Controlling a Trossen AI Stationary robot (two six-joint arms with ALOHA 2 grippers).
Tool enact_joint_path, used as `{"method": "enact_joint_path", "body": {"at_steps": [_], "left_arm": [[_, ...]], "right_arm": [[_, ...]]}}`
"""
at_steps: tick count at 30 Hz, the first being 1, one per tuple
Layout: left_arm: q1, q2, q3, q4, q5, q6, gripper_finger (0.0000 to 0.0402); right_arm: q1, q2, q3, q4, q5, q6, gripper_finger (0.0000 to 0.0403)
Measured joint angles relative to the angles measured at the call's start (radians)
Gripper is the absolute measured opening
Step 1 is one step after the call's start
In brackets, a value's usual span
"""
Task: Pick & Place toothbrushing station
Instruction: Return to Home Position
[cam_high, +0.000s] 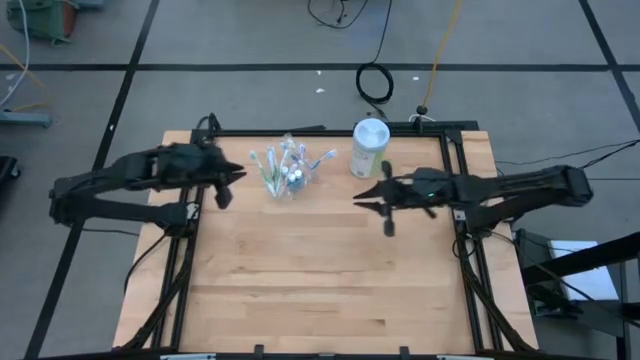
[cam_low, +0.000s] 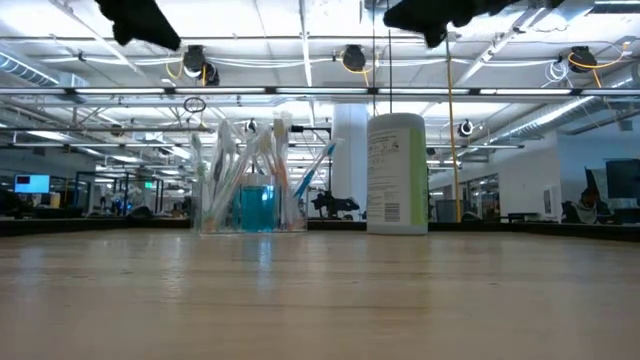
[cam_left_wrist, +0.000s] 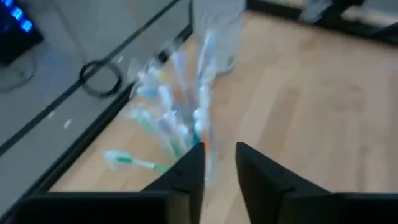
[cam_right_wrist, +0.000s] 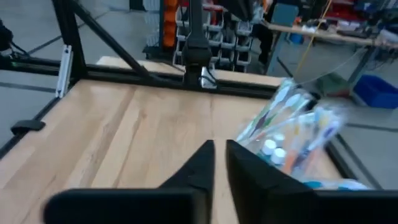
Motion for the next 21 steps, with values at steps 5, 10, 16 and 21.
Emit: {"method": "enact_joint_path", "body": {"at_steps": [5, 10, 16, 21], "left_arm": [[-0.032, -0.122, -0.029, 0.053, 0.024, 0.046, 0.0026], [-0.056, -0.210, -0.132, 0.241, 0.087, 0.136, 0.0012], [-0.060, -0.276, -0.229, 0.365, 0.136, 0.195, 0.0004], [-0.061, -0.350, -0.316, 0.445, 0.138, 0.227, 0.0016]], "right_arm": [[-0.022, -0.150, -0.001, -0.112, -0.068, -0.032, 0.0007], [-0.061, -0.259, -0.081, -0.074, -0.234, -0.021, 0.0003], [-0.111, -0.382, -0.197, -0.073, -0.245, -0.006, 0.0001], [-0.160, -0.489, -0.324, -0.003, -0.390, -0.003, 0.0001]]}}
